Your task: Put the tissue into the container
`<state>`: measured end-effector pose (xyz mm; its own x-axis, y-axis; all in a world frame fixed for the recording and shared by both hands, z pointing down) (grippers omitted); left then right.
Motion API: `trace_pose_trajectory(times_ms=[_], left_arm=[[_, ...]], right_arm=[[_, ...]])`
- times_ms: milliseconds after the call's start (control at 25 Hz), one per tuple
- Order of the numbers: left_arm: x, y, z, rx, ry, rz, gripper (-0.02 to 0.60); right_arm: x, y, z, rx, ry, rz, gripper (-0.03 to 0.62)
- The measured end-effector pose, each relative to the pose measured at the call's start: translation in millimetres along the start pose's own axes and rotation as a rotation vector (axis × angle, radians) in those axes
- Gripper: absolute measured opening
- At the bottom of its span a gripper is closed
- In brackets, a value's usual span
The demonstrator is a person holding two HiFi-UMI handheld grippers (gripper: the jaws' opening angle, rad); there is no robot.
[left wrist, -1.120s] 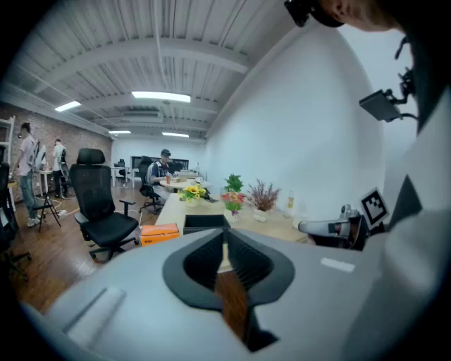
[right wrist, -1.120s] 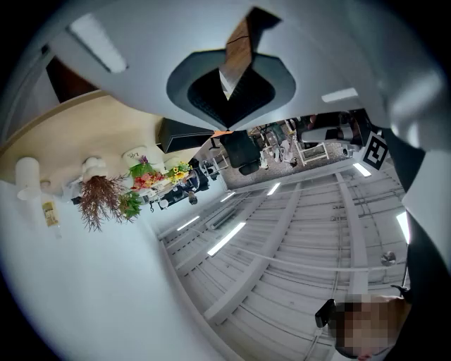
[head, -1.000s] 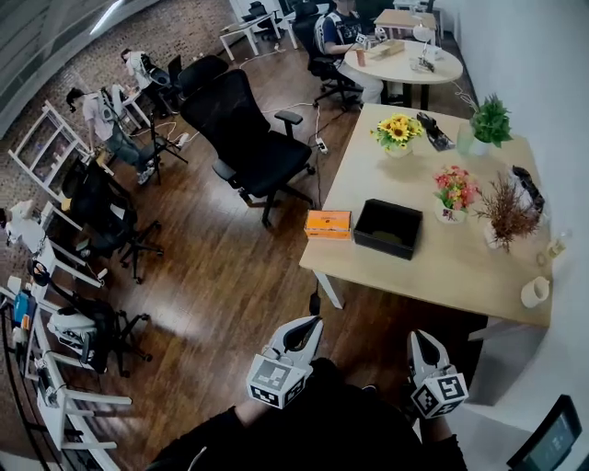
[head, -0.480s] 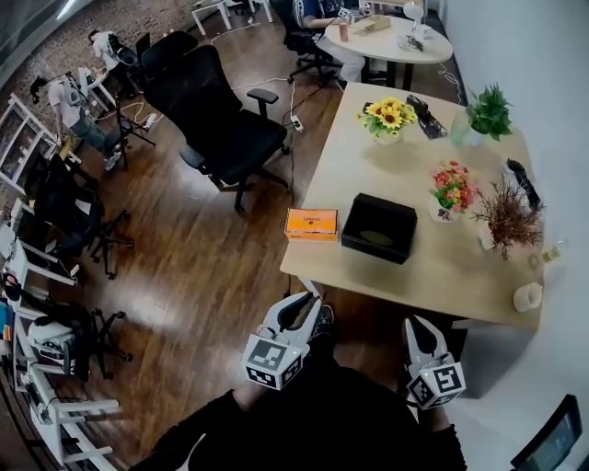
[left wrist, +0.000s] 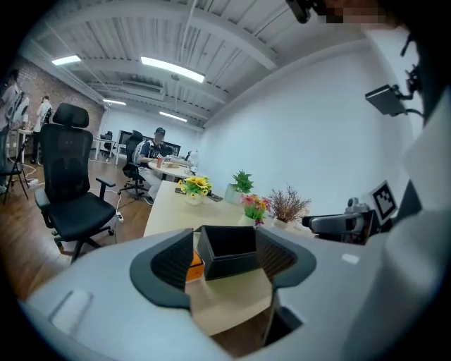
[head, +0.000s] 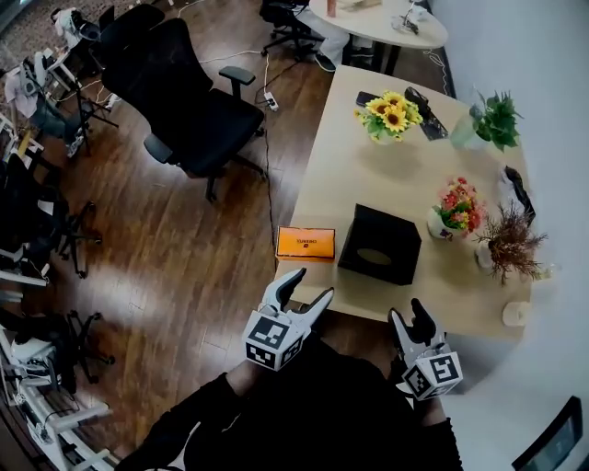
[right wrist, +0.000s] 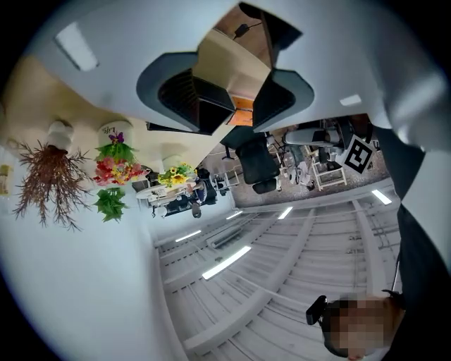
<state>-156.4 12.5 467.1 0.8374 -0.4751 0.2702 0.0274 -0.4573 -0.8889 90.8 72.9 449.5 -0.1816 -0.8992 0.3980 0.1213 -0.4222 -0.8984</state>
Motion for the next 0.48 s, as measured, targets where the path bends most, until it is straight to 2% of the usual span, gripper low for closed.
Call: trace_pose_trajectory(times_ms=[120, 240, 360, 480], left_arm=[[6, -1, -22, 0.001, 0.007, -0.045, 0.317], [12, -3, -43, 0.036, 0.051, -0.119, 0.417], [17, -2, -64, 0.088, 0.082, -0.194, 0.434], [23, -6, -88, 0.095, 0.098, -0.289, 0.434]], right_arm=[[20, 6, -6, -0.018, 0.004, -0.035, 0.278], [35, 10, -4, -0.019, 0.024, -0.059, 0.295], [51, 14, 2, -0.010, 0.060, -0.072, 0.295], [67, 19, 9, -0.009, 0.124, -0.074, 0.295]])
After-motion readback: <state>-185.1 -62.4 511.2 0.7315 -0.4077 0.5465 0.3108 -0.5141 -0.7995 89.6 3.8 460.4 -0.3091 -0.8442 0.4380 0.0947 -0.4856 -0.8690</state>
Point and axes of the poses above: the fingertips, and each gripper's own axes: x forward along the fingers, z to its right, y out of its top, the point moved 7 cm from there along -x, backward along the fingers, and after that the axes turned 15 degrees about -y, right-handed, at the moved point
